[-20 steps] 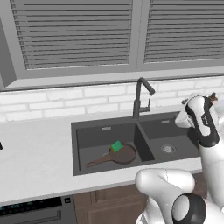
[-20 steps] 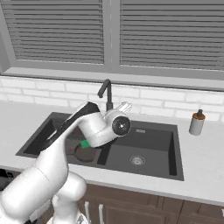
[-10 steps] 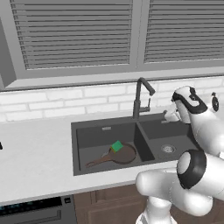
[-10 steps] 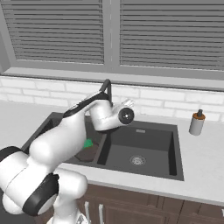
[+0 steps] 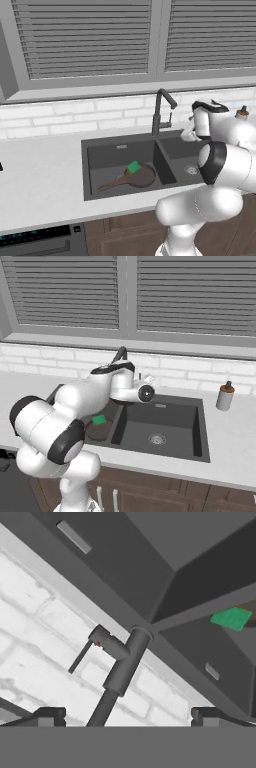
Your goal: Pick the pan and sponge and place them into the sink. Then turn on the water.
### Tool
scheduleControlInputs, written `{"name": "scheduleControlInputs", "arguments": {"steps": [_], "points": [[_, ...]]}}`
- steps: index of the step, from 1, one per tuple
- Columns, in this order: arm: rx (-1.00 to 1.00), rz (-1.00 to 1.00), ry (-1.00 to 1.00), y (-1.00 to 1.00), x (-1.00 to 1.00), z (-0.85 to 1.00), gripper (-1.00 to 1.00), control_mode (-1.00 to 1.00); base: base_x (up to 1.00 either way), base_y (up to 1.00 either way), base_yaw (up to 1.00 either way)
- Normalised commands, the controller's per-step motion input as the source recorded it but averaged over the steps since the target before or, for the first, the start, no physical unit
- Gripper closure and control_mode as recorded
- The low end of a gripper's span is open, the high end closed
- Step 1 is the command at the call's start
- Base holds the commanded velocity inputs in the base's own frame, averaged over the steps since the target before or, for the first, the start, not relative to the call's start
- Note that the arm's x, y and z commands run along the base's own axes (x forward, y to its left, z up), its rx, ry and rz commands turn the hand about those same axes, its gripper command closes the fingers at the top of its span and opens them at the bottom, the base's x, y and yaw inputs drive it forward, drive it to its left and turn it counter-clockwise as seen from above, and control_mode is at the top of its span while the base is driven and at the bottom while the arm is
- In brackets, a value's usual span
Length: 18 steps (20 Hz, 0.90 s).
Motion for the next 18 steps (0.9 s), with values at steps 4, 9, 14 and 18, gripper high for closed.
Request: {"name": "scheduleControlInputs", "arguments": {"steps": [4, 9, 14, 18], "points": [[0.11, 0.0, -0.07, -0.09, 0.09, -0.17, -1.0, -1.0, 0.0, 0.0, 0.0], [0.25, 0.06, -0.14, -0.16, 0.0, 0.0, -1.0, -1.0, 0.0, 0.0, 0.0], [0.24, 0.03, -0.07, -0.1, 0.0, 0.0, -1.0, -1.0, 0.0, 0.0, 0.0], [0.19, 0.0, 0.0, -0.04, 0.13, 0.0, -1.0, -1.0, 0.0, 0.0, 0.0]]}}
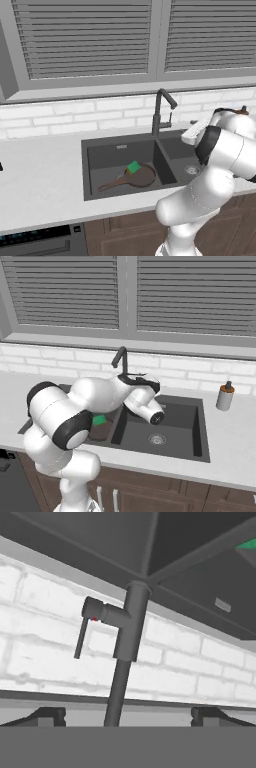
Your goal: Pick the pan and sponge and place them into the sink. Then turn on the water.
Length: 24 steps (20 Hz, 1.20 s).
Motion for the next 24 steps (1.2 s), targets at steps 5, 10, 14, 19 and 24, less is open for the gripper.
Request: {"name": "scheduleControlInputs", "arguments": {"steps": [5, 10, 14, 19, 24], "points": [[0.12, 0.0, 0.0, -0.01, 0.17, 0.0, -1.0, -1.0, 0.0, 0.0, 0.0], [0.04, 0.0, 0.0, 0.0, 0.2, 0.0, -1.0, -1.0, 0.0, 0.0, 0.0], [0.01, 0.0, 0.0, 0.0, 0.25, 0.0, -1.0, -1.0, 0.0, 0.0, 0.0], [0.0, 0.0, 0.0, 0.0, 0.23, 0.0, -1.0, -1.0, 0.0, 0.0, 0.0], [0.0, 0.0, 0.0, 0.0, 0.21, 0.0, -1.0, -1.0, 0.0, 0.0, 0.0]]}}
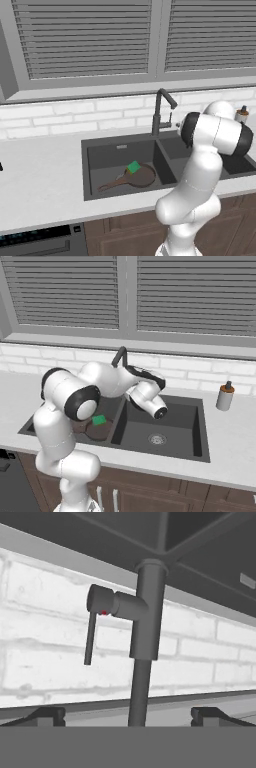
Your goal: Pick the pan and sponge and place them into the sink. Then turn on the water.
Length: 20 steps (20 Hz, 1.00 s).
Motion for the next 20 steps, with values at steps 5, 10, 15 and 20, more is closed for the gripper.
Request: {"name": "scheduleControlInputs", "arguments": {"steps": [5, 10, 15, 20], "points": [[0.0, 0.0, 0.0, 0.0, 0.27, 0.0, -1.0, -1.0, 0.0, 0.0, 0.0], [0.0, 0.0, 0.0, 0.0, 0.36, -0.04, -1.0, -1.0, 0.0, 0.0, 0.0], [0.0, 0.0, 0.0, 0.0, 0.39, -0.25, -1.0, -1.0, 0.0, 0.0, 0.0], [0.0, 0.0, 0.0, 0.0, 0.36, -0.33, -1.0, -1.0, 0.0, 0.0, 0.0]]}}
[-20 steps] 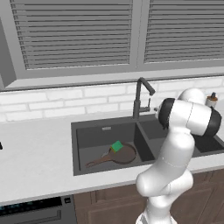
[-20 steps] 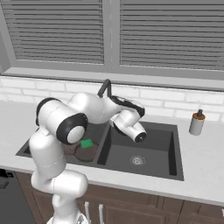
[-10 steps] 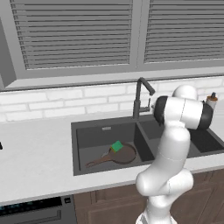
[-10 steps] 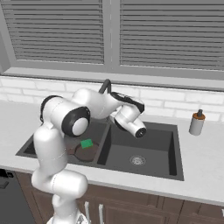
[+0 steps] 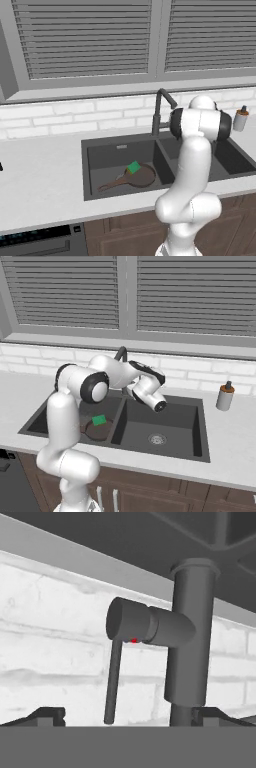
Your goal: Pick the pan and sponge and place them into the sink. Then turn on the water.
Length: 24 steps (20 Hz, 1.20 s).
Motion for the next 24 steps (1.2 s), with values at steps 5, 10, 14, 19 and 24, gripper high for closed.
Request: {"name": "scheduleControlInputs", "arguments": {"steps": [5, 10, 14, 19, 24], "points": [[0.0, 0.0, 0.0, 0.0, 0.33, -0.16, -1.0, -1.0, 0.0, 0.0, 0.0], [0.0, 0.0, 0.0, 0.0, 0.36, -0.04, -1.0, -1.0, 0.0, 0.0, 0.0], [0.0, 0.0, 0.0, 0.0, 0.34, -0.01, -1.0, -1.0, 0.0, 0.0, 0.0], [0.0, 0.0, 0.0, 0.0, 0.33, -0.03, -1.0, -1.0, 0.0, 0.0, 0.0], [0.0, 0.0, 0.0, 0.0, 0.28, -0.03, -1.0, -1.0, 0.0, 0.0, 0.0]]}}
